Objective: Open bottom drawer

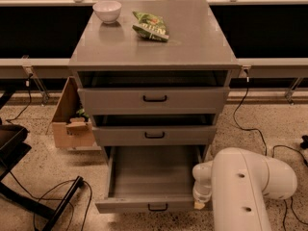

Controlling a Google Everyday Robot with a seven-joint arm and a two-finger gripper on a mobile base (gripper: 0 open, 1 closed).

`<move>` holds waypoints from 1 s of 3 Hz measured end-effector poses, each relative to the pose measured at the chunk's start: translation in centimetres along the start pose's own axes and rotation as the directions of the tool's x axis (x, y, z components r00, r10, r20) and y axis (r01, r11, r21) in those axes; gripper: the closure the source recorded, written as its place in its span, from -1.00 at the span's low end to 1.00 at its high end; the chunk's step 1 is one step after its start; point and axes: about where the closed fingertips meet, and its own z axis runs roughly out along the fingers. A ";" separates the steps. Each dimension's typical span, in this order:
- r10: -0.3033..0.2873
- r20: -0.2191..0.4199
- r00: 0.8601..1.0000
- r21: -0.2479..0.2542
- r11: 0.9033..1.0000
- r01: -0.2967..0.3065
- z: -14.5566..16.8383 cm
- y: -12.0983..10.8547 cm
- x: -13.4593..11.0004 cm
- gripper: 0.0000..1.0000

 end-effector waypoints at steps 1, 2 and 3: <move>0.008 -0.012 1.000 0.018 1.000 -0.008 -0.5 -0.6 0.8 1.00; 0.012 -0.020 1.000 0.012 1.000 -0.012 -0.3 0.0 0.9 1.00; 0.012 -0.020 1.000 0.012 1.000 -0.012 -0.3 0.0 0.9 0.48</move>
Offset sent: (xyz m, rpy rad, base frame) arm -0.2329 -0.0626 0.0310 -0.2559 0.2275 -0.0626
